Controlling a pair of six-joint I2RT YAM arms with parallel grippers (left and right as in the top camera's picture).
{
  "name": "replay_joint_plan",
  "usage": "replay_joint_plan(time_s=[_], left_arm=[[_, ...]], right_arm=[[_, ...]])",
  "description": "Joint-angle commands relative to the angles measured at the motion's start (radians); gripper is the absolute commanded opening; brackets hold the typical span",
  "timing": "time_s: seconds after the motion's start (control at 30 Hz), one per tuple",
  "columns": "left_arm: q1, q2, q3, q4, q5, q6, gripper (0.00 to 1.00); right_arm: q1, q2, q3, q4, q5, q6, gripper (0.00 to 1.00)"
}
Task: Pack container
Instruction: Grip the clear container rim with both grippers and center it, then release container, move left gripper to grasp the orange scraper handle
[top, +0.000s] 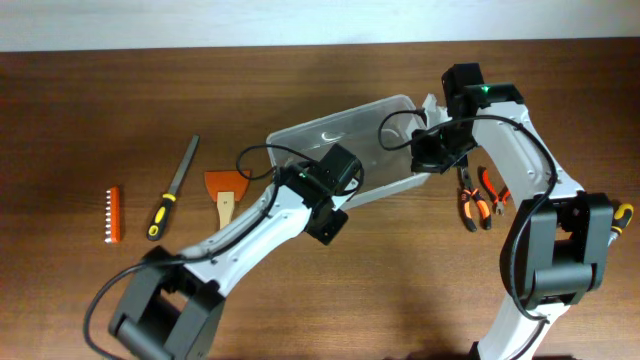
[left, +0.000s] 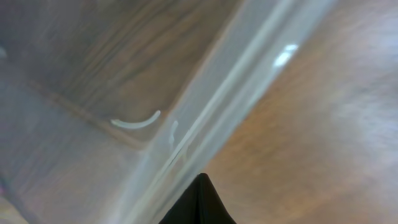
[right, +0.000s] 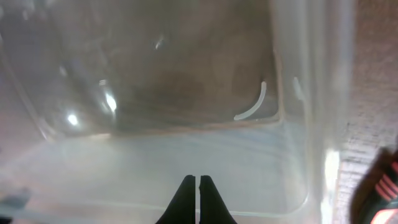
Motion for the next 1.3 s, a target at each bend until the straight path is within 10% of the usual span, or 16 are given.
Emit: replay_joint_plan(time_s=[0.0, 0.67, 0.87, 1.27], left_arm=[[0.051, 0.046, -0.013, 0.011, -0.066, 0.019, 0.02], [0.241, -0.08, 0.15, -0.21, -0.142, 0.021, 0.02], [0.327, -0.184, 0.177, -0.312, -0.14, -0.008, 0.45], [0.507, -0.124, 0.076, -0.309, 0.045, -0.02, 0.68]], right_arm=[[0.028, 0.008, 0.018, -0.019, -0.02, -0.011, 0.04], [0.093, -0.18, 0.064, 0.018, 0.031, -0.01, 0.04], [0.093, -0.37, 0.145, 0.018, 0.171, -0.01, 0.04], [-0.085, -0.678, 0.211, 0.031, 0.456, 0.148, 0.92]])
